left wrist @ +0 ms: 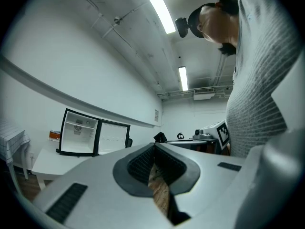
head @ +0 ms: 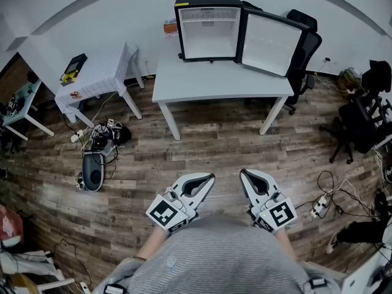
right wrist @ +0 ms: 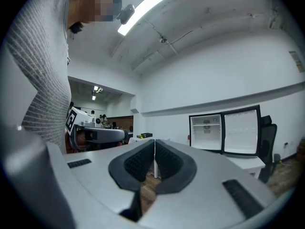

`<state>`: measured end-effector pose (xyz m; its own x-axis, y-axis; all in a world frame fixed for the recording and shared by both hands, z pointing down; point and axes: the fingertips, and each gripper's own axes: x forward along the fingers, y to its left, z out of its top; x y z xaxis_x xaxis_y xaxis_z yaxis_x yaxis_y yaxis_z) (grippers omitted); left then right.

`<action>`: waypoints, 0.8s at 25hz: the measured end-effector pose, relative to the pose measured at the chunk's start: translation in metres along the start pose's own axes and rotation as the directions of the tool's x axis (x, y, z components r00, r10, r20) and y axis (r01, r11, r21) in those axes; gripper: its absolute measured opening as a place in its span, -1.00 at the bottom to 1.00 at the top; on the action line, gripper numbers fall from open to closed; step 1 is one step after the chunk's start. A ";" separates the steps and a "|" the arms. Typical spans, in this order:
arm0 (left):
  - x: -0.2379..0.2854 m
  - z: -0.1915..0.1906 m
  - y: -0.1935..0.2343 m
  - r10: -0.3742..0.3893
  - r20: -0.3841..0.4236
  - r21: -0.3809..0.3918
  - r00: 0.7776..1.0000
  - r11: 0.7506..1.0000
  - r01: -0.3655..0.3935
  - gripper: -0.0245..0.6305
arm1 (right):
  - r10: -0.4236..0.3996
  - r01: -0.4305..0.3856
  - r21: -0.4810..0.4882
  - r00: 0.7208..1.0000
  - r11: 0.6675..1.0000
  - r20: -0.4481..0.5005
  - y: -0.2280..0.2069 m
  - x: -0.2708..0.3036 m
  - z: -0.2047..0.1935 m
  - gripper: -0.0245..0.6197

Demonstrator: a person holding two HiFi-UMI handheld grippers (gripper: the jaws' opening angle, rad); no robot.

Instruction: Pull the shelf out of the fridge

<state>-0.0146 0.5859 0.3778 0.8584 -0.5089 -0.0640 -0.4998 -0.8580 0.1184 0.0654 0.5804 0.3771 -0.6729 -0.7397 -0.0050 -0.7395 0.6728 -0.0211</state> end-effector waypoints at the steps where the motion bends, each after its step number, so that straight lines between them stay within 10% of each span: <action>1: -0.001 0.000 0.002 0.001 0.000 -0.001 1.000 1.000 -0.001 -0.89 | -0.001 0.001 0.001 1.000 1.000 -0.002 0.000 0.002 -0.001 -0.88; 20: -0.065 -0.003 0.079 0.001 -0.034 0.008 0.999 1.000 -0.001 -0.89 | -0.037 0.037 0.008 0.999 0.999 0.026 0.042 0.091 -0.009 -0.88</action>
<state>-0.1092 0.5514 0.3946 0.8613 -0.5072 -0.0305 -0.5014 -0.8581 0.1103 -0.0273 0.5413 0.3843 -0.6440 -0.7644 -0.0298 -0.7639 0.6447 -0.0290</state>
